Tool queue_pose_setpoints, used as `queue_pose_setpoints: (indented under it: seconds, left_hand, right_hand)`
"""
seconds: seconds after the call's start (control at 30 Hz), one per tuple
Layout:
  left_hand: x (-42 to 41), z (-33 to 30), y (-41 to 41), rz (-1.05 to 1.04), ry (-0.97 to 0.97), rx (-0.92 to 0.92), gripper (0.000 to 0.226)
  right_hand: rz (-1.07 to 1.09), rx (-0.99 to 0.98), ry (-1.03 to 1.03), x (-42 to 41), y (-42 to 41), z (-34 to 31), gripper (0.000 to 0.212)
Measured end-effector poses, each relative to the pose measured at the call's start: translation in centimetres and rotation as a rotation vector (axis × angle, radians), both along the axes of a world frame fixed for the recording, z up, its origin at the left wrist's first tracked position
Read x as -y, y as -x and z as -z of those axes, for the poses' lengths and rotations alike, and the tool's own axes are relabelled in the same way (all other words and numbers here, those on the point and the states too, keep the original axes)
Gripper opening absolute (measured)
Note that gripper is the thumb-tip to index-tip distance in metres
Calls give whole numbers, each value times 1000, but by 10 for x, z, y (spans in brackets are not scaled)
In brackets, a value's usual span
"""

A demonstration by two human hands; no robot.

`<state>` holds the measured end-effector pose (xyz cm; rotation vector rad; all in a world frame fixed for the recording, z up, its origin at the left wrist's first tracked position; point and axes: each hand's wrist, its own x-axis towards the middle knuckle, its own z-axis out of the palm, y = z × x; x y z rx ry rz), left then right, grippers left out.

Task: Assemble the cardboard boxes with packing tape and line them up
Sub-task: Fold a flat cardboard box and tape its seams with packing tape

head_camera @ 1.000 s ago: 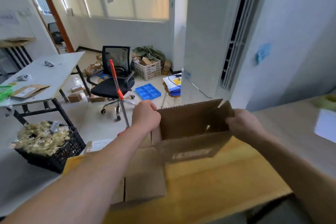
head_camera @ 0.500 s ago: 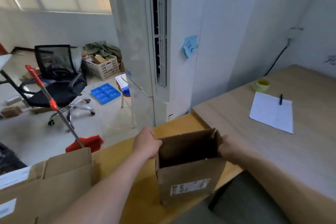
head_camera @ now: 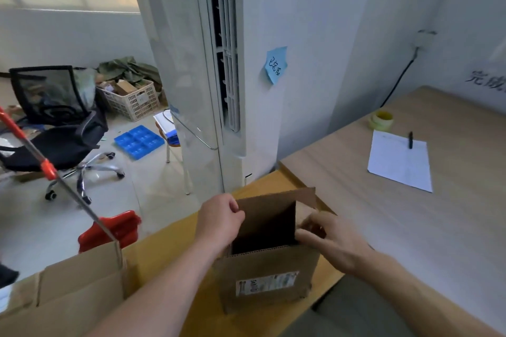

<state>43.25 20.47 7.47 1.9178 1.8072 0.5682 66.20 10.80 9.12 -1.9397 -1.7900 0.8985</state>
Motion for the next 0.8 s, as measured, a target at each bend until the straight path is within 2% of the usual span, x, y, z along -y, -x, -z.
queue_pose_setpoints:
  seconds: [0.03, 0.1, 0.13, 0.2, 0.3, 0.33, 0.4, 0.47, 0.57, 0.63, 0.67, 0.73, 0.8]
  left_hand:
    - [0, 2, 0, 40, 16, -13, 11]
    - [0, 12, 6, 130, 74, -40, 31]
    - [-1, 17, 11, 173, 129, -43, 37]
    - [-3, 27, 23, 246, 258, -23, 38]
    - [-6, 42, 44, 289, 341, 91, 29]
    - [-5, 46, 49, 305, 345, 114, 27]
    - [-2, 52, 56, 342, 346, 133, 24]
    - [1, 56, 59, 326, 314, 189, 17]
    - [3, 55, 57, 185, 262, 380, 20]
    - [5, 58, 57, 78, 211, 418, 41]
    - [7, 61, 59, 68, 190, 361, 52]
    - [11, 70, 63, 157, 156, 136, 56]
    - [16, 80, 68, 230, 183, 70, 60]
  right_hand:
    - [-71, 3, 7, 2, -1, 0, 59]
    - [-169, 69, 89, 6, 2, 5, 69]
    - [-193, 128, 129, 8, 3, 11, 66]
    - [-171, 167, 160, 13, 8, 28, 48]
    - [-44, 108, 14, 24, 16, 54, 21]
    - [-48, 147, -52, 26, 20, 59, 16]
    - [-105, 173, -119, 27, 27, 66, 21]
    - [-117, 107, -109, 25, 35, 69, 24]
    - [116, -104, -39, 29, 38, 80, 15]
    - [296, -216, -7, 34, 44, 88, 21]
    - [369, -252, -3, 36, 49, 91, 26]
    - [474, -303, -18, 37, 61, 95, 37]
    - [559, -324, -20, 35, 72, 96, 64]
